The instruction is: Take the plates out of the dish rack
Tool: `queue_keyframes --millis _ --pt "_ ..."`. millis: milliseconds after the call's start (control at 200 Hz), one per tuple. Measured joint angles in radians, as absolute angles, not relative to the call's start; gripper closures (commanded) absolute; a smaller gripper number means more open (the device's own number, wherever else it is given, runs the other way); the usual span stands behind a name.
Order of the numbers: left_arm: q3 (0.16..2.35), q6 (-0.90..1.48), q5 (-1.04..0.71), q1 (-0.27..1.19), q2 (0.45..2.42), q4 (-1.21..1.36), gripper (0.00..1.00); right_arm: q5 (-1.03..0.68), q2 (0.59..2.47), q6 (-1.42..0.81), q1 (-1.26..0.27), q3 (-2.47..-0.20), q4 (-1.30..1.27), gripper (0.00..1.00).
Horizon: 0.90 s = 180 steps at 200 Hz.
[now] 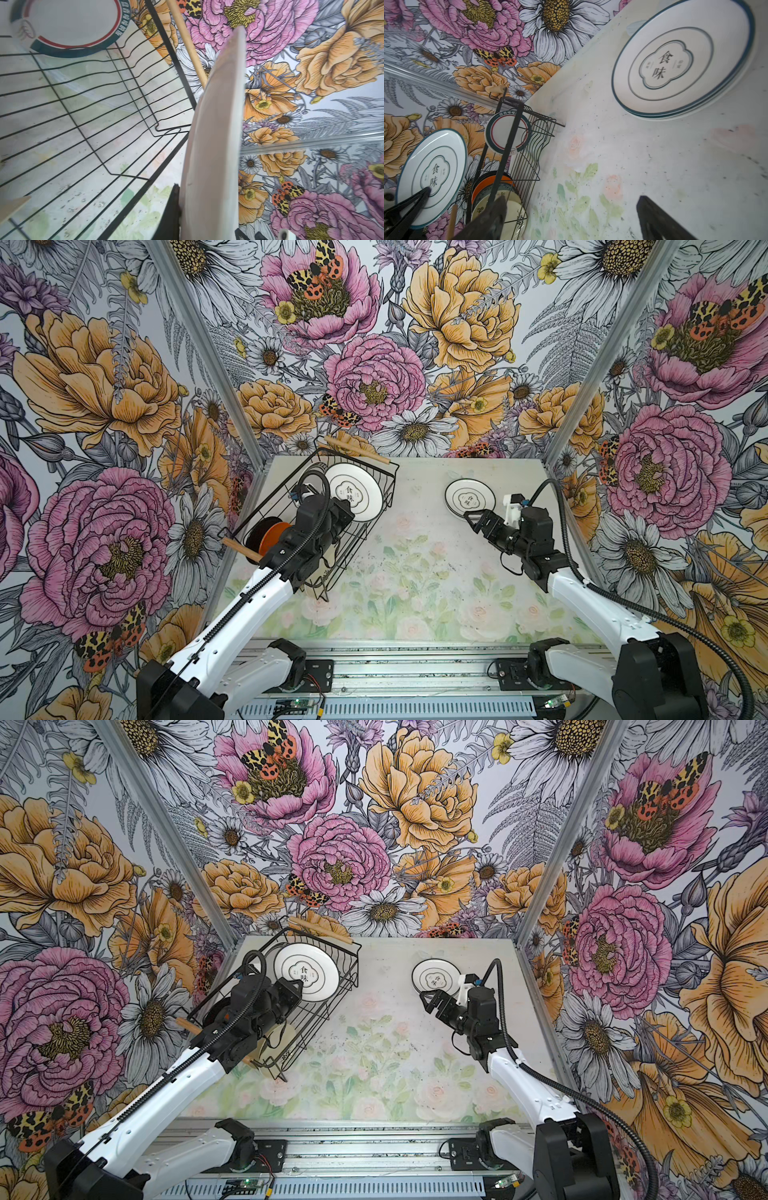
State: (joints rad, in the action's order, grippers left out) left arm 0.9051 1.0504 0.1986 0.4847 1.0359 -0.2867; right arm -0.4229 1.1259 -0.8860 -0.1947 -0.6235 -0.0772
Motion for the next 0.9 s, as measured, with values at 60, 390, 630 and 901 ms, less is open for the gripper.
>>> queue_keyframes --millis 60,390,630,901 --pt "0.892 1.077 0.187 0.495 1.048 -0.234 1.0 -0.432 1.13 -0.924 -0.228 -0.624 -0.133 0.06" --pt "0.844 1.186 0.111 0.522 1.179 -0.076 1.0 -0.474 1.331 -1.067 -0.374 -0.702 -0.387 0.29" --pt "0.845 1.203 0.072 0.526 1.228 -0.008 1.0 -0.488 1.486 -1.128 -0.456 -0.815 -0.523 0.37" --pt "0.845 1.21 0.043 0.535 1.265 0.05 1.0 -0.496 1.597 -1.164 -0.499 -0.869 -0.603 0.45"
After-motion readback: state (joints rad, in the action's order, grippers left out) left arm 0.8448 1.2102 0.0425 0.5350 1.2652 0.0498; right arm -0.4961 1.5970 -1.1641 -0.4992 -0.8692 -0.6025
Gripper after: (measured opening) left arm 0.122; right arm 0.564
